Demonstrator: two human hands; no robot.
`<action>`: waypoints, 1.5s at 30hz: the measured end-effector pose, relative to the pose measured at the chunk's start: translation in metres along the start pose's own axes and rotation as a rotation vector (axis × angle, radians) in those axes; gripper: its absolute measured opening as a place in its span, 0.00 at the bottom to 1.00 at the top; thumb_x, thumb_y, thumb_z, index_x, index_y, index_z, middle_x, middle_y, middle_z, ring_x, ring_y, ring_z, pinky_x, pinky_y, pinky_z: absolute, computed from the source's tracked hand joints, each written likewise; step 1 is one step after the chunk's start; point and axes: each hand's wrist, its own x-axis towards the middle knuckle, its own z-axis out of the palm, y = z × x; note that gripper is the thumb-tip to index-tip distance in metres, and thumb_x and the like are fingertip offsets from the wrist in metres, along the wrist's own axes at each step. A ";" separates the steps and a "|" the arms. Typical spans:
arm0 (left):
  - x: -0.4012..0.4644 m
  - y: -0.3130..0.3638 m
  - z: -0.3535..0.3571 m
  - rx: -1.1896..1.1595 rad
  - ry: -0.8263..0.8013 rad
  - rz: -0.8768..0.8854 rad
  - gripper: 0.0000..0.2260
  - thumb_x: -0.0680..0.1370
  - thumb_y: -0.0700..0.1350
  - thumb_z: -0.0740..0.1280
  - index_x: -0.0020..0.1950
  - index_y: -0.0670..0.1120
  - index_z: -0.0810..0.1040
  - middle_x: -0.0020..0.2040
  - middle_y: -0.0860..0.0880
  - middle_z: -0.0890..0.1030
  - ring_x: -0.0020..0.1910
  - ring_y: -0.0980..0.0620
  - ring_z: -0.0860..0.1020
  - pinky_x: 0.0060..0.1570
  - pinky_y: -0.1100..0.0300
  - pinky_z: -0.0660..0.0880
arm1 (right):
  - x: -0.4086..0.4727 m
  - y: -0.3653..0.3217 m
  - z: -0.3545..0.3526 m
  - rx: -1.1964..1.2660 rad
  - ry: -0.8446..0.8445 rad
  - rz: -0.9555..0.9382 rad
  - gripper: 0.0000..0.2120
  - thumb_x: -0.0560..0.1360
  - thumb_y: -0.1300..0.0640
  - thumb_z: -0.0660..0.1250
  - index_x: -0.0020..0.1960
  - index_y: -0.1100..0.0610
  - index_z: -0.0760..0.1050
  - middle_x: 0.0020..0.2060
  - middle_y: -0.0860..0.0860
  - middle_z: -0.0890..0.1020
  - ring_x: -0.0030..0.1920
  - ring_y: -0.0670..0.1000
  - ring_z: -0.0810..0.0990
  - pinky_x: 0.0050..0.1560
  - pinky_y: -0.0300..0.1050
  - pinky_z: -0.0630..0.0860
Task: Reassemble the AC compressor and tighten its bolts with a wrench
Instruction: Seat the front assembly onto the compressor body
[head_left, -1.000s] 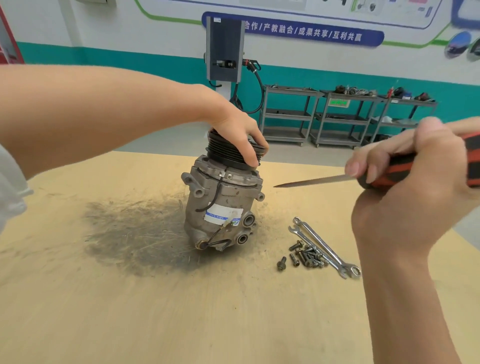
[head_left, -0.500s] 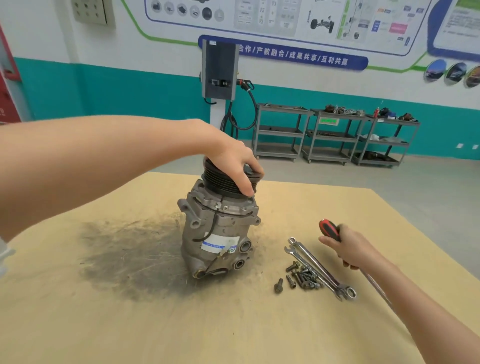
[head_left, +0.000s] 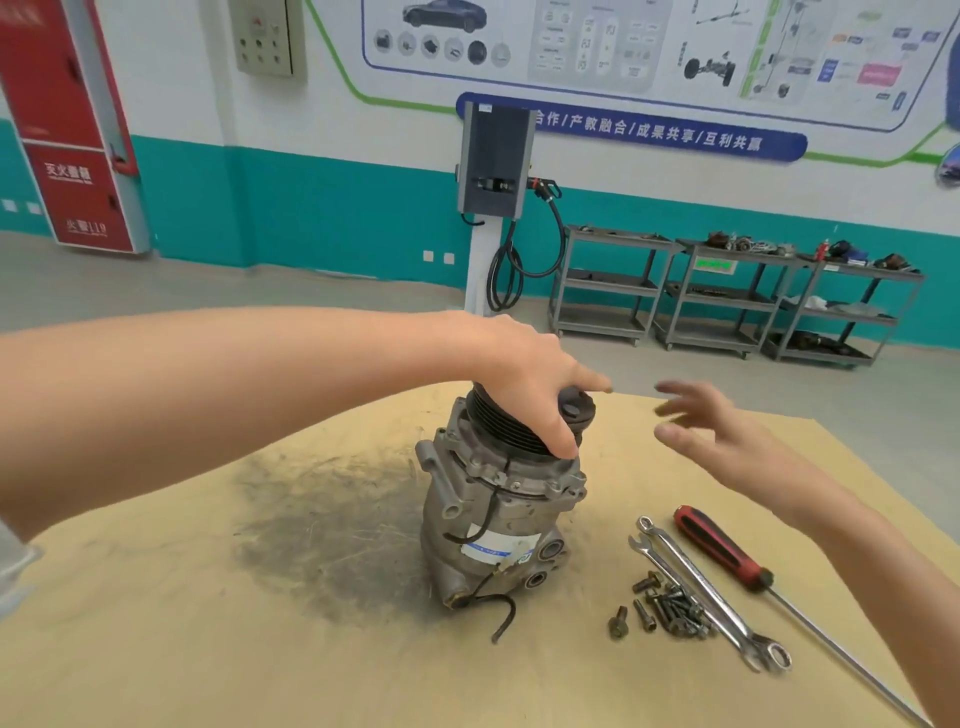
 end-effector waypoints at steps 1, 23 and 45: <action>-0.003 0.002 0.001 -0.022 0.025 -0.042 0.42 0.70 0.72 0.64 0.78 0.62 0.51 0.38 0.51 0.65 0.38 0.47 0.67 0.32 0.58 0.60 | -0.001 -0.026 -0.005 0.112 -0.063 -0.111 0.38 0.62 0.25 0.67 0.68 0.34 0.61 0.62 0.38 0.73 0.63 0.36 0.73 0.52 0.31 0.72; -0.100 0.042 0.187 -1.362 0.341 -0.561 0.67 0.44 0.76 0.74 0.73 0.68 0.38 0.74 0.66 0.55 0.70 0.66 0.58 0.71 0.63 0.55 | 0.089 -0.154 0.036 -0.751 -0.834 -0.234 0.45 0.65 0.43 0.78 0.68 0.36 0.50 0.63 0.47 0.63 0.61 0.55 0.71 0.51 0.49 0.81; -0.049 0.022 0.213 -1.235 0.536 -0.283 0.38 0.55 0.67 0.77 0.61 0.71 0.62 0.58 0.71 0.70 0.60 0.71 0.70 0.53 0.77 0.67 | 0.068 -0.133 0.027 -0.767 -0.664 -0.386 0.42 0.65 0.34 0.72 0.66 0.34 0.46 0.56 0.45 0.64 0.55 0.49 0.72 0.52 0.40 0.75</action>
